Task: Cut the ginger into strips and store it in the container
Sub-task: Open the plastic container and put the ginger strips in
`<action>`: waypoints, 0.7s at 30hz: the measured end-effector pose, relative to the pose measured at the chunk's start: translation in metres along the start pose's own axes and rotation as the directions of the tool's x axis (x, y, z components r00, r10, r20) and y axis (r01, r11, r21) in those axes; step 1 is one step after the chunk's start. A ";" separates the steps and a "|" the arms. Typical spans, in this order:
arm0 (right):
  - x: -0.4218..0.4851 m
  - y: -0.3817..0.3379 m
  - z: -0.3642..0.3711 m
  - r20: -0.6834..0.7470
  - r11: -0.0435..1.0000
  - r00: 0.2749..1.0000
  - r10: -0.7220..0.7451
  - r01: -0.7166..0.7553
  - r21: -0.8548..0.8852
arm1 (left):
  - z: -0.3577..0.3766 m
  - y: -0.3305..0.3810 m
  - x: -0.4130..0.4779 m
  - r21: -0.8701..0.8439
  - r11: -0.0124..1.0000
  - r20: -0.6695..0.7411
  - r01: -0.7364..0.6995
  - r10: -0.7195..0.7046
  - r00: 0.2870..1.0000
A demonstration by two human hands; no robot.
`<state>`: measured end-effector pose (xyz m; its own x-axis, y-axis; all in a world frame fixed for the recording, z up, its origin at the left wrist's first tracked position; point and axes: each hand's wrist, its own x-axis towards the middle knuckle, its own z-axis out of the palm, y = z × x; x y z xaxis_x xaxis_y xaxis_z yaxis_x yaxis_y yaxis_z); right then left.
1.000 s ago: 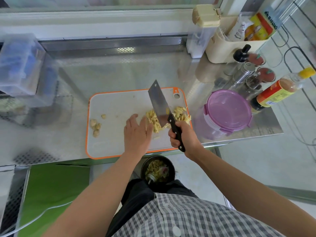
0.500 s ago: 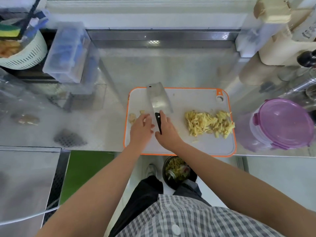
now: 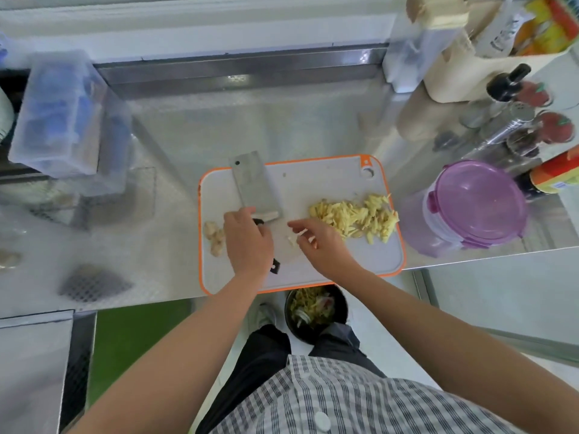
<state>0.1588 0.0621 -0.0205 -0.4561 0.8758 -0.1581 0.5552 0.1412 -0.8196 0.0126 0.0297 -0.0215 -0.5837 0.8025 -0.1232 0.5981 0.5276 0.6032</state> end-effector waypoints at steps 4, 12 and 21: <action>-0.013 0.035 -0.056 -0.427 0.999 0.904 -0.013 -0.010 -0.051 | 0.026 0.032 -0.015 -0.118 0.938 0.068 -0.326 0.335 0.940; -0.003 0.104 -0.098 -0.255 0.942 0.941 0.222 -0.274 -0.193 | 0.084 0.058 -0.022 -0.087 0.968 0.320 -0.236 0.252 0.913; -0.002 0.101 -0.057 -0.121 0.940 0.987 0.107 -0.140 -0.311 | 0.102 0.063 -0.021 -0.166 0.963 0.285 -0.213 0.254 0.924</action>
<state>0.2556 0.1014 -0.0720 -0.3062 0.9354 -0.1769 0.8023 0.1536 -0.5769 0.1181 0.0746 -0.0615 -0.2317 0.9550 -0.1852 0.6089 0.2908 0.7380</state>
